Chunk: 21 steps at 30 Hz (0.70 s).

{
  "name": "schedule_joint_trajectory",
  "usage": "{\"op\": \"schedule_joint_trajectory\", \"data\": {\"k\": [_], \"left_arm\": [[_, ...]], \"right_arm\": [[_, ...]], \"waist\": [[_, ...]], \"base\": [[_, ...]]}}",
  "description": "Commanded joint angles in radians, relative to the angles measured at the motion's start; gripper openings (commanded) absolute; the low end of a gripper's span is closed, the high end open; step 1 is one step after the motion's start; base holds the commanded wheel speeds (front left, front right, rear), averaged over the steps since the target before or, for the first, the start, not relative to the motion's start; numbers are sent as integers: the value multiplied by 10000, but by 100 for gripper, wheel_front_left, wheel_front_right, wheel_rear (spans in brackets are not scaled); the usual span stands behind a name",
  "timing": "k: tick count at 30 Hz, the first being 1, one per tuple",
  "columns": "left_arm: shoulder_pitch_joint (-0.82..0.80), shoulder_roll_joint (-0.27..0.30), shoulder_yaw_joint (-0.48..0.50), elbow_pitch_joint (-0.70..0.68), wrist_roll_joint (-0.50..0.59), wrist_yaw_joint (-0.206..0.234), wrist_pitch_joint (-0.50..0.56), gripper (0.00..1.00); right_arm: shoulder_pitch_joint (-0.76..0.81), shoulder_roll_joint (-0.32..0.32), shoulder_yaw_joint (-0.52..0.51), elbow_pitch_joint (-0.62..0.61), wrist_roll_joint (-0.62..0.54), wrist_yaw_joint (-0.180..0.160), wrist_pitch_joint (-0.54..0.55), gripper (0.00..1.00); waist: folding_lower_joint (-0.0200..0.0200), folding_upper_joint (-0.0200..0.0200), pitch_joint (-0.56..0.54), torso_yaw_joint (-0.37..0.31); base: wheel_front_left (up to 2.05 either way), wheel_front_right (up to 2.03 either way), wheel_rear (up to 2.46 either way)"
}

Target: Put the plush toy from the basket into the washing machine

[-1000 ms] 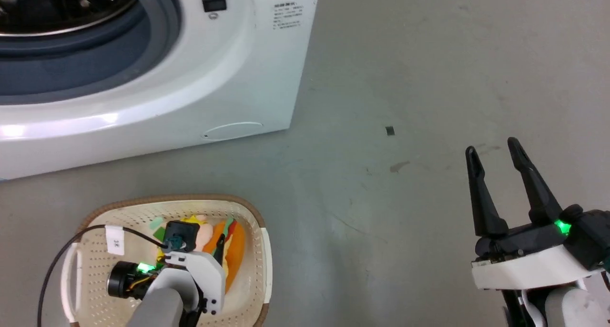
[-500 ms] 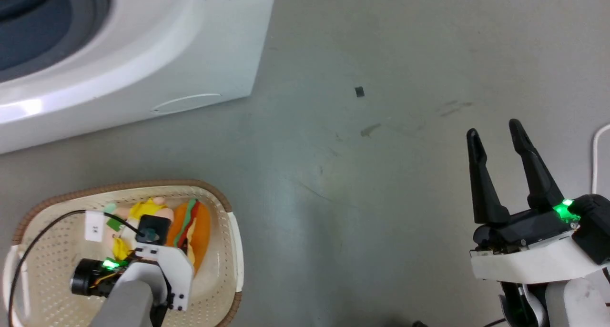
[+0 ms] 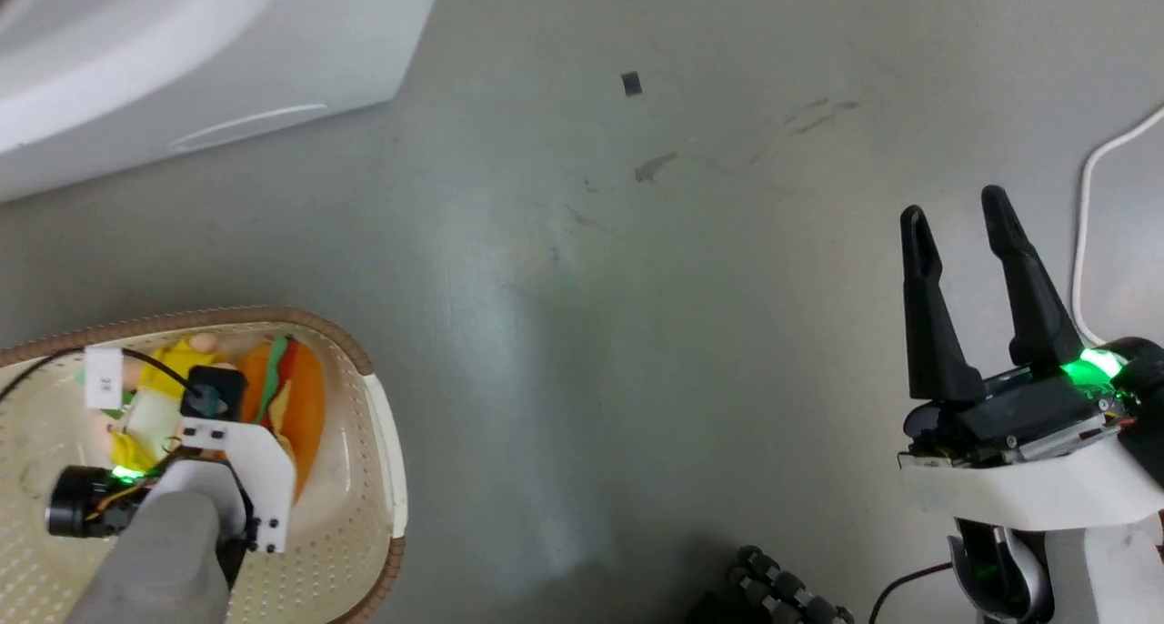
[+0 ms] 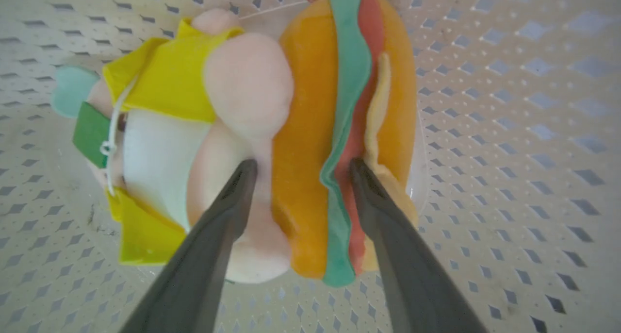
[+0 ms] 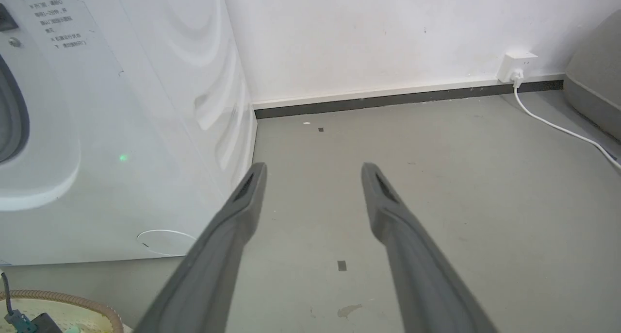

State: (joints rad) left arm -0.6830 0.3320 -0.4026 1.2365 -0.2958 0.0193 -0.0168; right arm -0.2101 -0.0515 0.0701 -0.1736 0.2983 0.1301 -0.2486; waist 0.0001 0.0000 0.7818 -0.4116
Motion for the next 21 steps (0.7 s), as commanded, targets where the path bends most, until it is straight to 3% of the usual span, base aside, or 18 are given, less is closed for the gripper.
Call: {"op": "schedule_joint_trajectory", "data": {"k": [1,5,7,8,9,15,21], "left_arm": [[-314,133,-83,271,-101,63,20,100],[-422,255,-178,477,-188,98,58,100],[-414,244,-240,480,-199,-91,105,100],[-397,253,-288,481,-191,-221,122,64],[-381,252,-252,474,-270,-377,80,0],[-61,165,-192,491,-515,-595,18,0],[387,-350,-261,496,-634,-591,-484,0]], "right_arm": [[-237,13,53,-93,155,6,-92,100],[-306,13,135,-108,247,6,-132,100],[-325,13,133,-100,274,6,-132,100],[-330,13,139,-90,279,6,-132,100],[-336,13,150,-74,279,6,-132,100],[-366,13,154,73,182,6,-132,100],[-144,13,42,404,-232,6,-132,100]], "waist": [[-1,0,312,-239],[-1,0,516,-380],[-1,0,552,-392],[-1,0,560,-395],[-1,0,561,-395],[-1,0,189,-387],[-1,0,-857,-31]], "base": [[0,0,0],[0,0,0],[0,0,0],[0,0,0],[0,0,0],[0,0,0],[0,0,0]]}}
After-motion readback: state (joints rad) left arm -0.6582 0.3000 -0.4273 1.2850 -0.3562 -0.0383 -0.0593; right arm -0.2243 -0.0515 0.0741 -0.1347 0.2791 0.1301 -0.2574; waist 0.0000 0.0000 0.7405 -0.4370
